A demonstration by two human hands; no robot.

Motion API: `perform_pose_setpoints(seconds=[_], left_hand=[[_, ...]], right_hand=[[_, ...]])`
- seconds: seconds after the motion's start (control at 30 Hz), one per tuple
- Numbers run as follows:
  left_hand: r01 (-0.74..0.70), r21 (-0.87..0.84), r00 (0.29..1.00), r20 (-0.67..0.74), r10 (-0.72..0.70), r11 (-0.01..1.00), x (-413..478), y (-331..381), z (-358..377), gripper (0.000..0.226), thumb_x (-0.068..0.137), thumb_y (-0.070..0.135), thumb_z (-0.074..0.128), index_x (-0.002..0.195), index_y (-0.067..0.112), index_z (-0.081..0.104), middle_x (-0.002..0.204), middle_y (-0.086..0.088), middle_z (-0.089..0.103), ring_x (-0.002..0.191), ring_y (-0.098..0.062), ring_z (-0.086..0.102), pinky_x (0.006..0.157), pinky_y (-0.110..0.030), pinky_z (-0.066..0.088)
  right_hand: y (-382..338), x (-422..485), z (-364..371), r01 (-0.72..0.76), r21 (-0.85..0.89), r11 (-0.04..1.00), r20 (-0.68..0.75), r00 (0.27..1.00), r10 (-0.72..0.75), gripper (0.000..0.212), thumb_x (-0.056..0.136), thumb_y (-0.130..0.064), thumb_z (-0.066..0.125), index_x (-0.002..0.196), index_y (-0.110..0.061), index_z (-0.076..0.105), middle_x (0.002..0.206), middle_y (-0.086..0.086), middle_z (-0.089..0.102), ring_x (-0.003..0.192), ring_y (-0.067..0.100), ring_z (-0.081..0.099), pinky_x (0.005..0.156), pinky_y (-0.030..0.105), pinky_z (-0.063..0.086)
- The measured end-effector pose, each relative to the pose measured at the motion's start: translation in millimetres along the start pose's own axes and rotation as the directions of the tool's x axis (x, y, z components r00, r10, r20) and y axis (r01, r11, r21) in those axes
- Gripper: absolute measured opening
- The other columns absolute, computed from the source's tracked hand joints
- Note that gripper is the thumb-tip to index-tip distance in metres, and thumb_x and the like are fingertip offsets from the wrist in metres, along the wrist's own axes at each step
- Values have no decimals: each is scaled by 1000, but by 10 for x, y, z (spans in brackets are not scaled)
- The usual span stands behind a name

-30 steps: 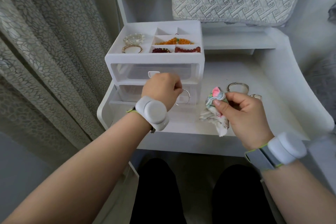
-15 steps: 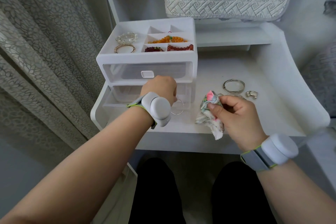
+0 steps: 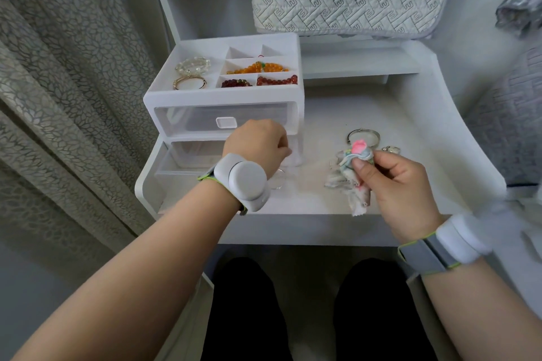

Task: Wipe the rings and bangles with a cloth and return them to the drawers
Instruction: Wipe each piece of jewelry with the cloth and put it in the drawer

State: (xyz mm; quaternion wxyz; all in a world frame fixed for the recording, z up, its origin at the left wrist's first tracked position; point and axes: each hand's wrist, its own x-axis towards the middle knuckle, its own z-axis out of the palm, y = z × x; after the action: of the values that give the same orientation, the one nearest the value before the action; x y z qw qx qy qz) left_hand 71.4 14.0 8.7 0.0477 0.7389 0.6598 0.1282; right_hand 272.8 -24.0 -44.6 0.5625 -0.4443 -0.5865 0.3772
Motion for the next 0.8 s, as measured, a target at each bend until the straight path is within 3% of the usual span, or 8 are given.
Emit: perform_pose_setpoints(seconds=[0.1, 0.2, 0.4, 0.57, 0.8], left_hand=[[-116, -110, 982, -163, 97, 987, -101, 218, 13, 14, 89, 27, 56, 89, 17, 66, 85, 0, 68, 81, -23, 62, 72, -37, 54], [-193, -194, 964, -218, 150, 962, -134, 452, 99, 14, 90, 27, 56, 96, 18, 66, 90, 0, 69, 84, -23, 62, 74, -38, 53], [-220, -231, 971, -147, 190, 948, -94, 766, 388, 14, 89, 24, 55, 98, 18, 64, 96, -1, 67, 92, -23, 60, 79, -36, 48], [-179, -225, 984, -59, 170, 958, 0, 870, 679, 18, 90, 23, 56, 103, 14, 65, 107, -6, 58, 99, -26, 55, 83, -37, 46], [-223, -179, 973, 19, 230, 958, 113, 976, 898, 24, 89, 25, 58, 109, 13, 65, 115, -9, 52, 111, -27, 44, 90, -29, 35]], right_hand=[[27, 18, -206, -10, -20, 1000, -86, 996, 9, 23, 93, -14, 56, 77, -22, 71, 53, 6, 60, 43, 15, 51, 56, 27, 45], [39, 24, -437, -41, -11, 999, -211, 977, 38, 29, 94, -17, 52, 78, -31, 72, 53, 2, 60, 44, 11, 50, 58, 31, 45], [59, -49, -695, -76, -47, 996, -320, 946, 57, 20, 85, -27, 53, 79, -34, 71, 57, -6, 61, 53, 14, 50, 61, 35, 43], [137, -133, -793, -132, -79, 988, -362, 927, 95, 25, 85, -19, 59, 80, -41, 70, 65, -11, 68, 59, 10, 57, 71, 39, 51], [297, -185, -767, -191, -56, 980, -343, 926, 161, 20, 88, -9, 60, 88, -28, 68, 83, 1, 72, 75, 19, 65, 81, 47, 55]])
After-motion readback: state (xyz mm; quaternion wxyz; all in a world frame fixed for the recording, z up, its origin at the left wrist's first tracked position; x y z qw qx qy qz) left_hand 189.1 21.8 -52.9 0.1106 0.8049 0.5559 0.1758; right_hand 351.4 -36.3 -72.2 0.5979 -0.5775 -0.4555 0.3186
